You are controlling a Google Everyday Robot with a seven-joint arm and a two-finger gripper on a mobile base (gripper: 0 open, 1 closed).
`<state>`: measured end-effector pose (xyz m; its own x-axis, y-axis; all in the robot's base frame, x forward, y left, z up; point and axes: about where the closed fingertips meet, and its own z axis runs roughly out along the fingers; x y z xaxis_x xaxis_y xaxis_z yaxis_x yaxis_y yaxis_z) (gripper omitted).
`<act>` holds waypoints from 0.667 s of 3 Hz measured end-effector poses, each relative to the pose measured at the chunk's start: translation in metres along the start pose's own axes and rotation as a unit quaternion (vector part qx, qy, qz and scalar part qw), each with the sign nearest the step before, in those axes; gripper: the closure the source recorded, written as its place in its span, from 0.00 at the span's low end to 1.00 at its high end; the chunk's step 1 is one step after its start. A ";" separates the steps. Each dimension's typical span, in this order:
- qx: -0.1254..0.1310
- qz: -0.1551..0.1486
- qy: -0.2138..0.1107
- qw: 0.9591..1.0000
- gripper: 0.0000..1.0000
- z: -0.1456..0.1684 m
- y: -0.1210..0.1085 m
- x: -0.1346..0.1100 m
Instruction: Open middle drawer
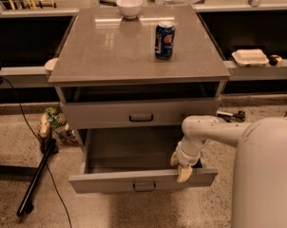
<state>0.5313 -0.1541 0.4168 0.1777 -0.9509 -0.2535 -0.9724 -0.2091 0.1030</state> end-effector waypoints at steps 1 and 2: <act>-0.008 0.012 0.010 1.000 0.00 -0.024 0.009 0.013; -0.010 0.020 0.014 1.000 0.00 -0.069 0.025 0.027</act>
Offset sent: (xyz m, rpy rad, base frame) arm -0.0127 -0.0810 0.1203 -0.0517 0.0162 -0.0478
